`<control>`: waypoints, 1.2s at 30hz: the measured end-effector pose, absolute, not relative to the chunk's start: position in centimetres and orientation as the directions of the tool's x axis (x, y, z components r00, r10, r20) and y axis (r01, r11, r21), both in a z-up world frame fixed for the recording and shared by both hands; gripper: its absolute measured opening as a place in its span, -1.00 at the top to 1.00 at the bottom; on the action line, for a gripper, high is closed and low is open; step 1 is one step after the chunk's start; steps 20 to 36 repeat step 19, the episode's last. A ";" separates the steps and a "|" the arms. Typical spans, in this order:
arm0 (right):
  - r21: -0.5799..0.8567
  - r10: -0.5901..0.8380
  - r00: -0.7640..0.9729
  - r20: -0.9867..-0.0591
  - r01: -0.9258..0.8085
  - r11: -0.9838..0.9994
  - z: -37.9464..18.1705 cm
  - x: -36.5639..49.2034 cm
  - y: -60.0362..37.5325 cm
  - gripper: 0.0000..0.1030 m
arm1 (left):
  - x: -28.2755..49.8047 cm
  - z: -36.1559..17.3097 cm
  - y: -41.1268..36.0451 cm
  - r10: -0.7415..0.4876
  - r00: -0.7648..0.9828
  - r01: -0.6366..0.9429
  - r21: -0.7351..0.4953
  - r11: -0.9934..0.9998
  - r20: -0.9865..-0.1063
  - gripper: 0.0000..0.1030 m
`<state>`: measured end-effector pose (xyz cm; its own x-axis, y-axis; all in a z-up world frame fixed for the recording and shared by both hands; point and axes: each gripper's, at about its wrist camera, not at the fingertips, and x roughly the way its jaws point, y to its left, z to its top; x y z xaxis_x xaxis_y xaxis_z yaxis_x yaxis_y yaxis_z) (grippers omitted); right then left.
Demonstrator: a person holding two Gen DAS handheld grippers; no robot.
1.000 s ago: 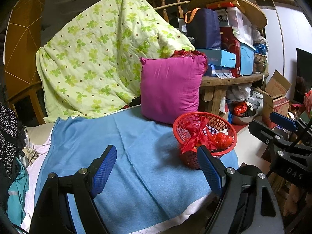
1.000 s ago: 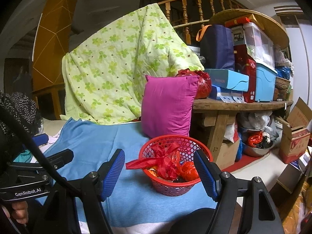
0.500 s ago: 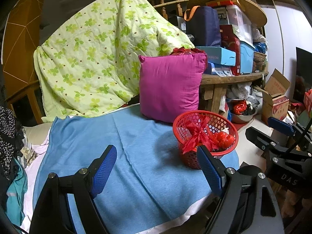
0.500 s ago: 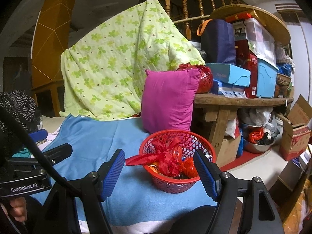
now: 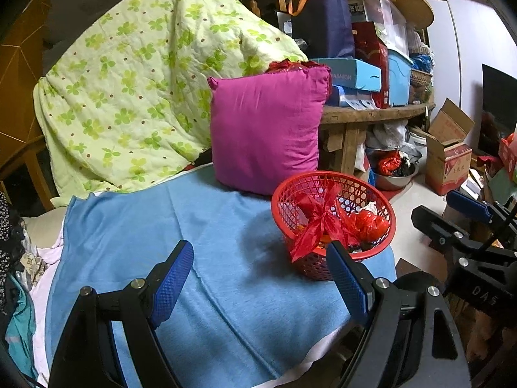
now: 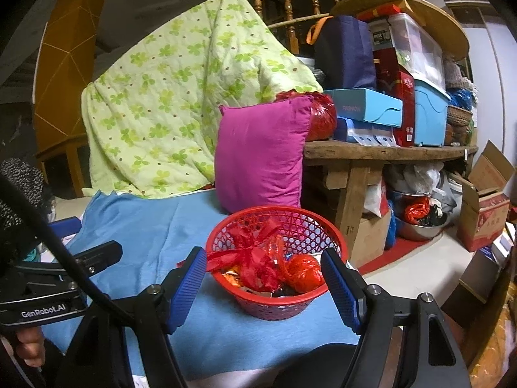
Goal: Collect trash
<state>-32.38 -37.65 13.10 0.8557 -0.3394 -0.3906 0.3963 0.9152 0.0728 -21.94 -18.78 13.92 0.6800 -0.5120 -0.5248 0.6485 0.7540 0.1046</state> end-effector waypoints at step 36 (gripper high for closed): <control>0.037 -0.356 0.838 -0.413 0.406 0.913 12.2 -30.5 -37.4 -0.48 | -19.8 12.4 -18.3 -0.547 0.646 0.671 0.055 0.739 -0.532 -0.64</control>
